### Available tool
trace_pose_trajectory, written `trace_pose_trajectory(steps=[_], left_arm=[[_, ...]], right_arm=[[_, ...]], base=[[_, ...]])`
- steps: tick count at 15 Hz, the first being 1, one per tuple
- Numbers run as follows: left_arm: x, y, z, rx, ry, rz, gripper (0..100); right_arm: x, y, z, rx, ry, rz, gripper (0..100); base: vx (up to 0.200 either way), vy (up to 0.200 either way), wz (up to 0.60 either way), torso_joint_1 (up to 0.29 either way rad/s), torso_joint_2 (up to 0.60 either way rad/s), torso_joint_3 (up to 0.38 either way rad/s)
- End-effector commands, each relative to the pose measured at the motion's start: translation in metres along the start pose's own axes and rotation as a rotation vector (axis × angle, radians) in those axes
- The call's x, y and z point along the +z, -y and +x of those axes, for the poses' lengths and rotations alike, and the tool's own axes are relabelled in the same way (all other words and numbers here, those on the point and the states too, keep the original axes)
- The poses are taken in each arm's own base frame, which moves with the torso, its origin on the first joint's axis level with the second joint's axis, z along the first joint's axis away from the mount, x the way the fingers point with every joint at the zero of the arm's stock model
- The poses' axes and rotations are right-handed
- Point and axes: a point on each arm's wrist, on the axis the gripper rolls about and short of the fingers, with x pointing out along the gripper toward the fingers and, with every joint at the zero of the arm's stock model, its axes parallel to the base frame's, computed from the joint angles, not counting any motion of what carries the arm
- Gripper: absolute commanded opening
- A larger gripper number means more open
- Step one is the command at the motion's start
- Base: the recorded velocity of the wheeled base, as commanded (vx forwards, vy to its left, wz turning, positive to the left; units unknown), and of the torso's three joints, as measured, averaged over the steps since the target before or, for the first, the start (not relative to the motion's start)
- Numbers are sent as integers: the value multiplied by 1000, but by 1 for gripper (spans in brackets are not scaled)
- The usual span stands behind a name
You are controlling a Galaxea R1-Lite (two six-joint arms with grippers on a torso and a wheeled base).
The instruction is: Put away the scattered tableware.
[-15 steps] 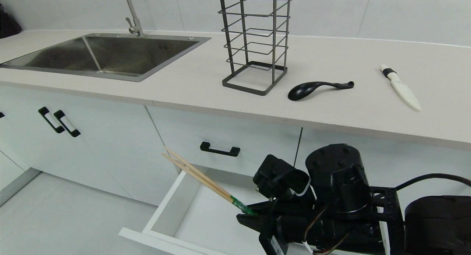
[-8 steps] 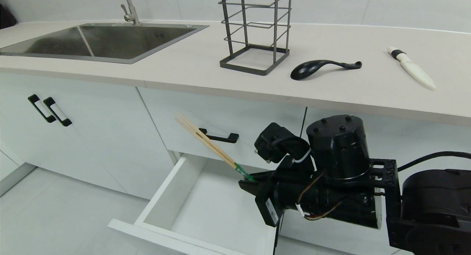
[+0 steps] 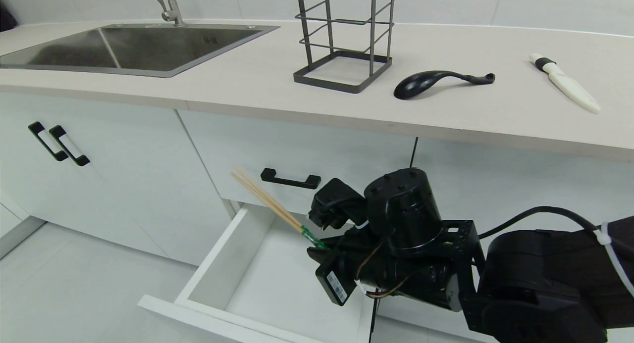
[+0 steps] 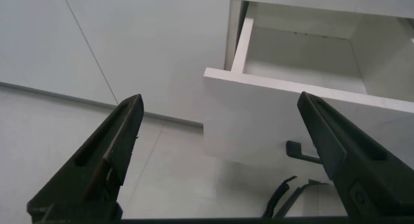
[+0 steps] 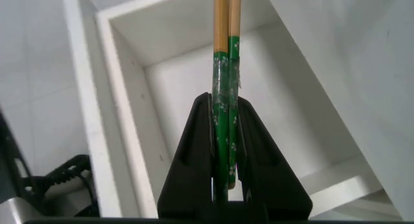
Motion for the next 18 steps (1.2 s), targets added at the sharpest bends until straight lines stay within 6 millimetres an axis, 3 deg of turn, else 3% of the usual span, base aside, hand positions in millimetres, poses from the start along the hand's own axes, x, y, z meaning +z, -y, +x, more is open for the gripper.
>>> trace_pose_trajectory(steps=[1, 11, 18], left_arm=[[0, 0, 0, 1, -1, 0, 100], [0, 0, 0, 1, 0, 0, 100], [0, 0, 0, 1, 0, 0, 100]], right_arm=[[-11, -2, 12, 0, -47, -3, 0], [-28, -5, 12, 35, -189, -73, 0], [-46, -7, 37, 31, -259, -94, 0]], base=[[0, 0, 0, 0, 0, 0], [0, 0, 0, 0, 0, 0], [0, 0, 0, 0, 0, 0]])
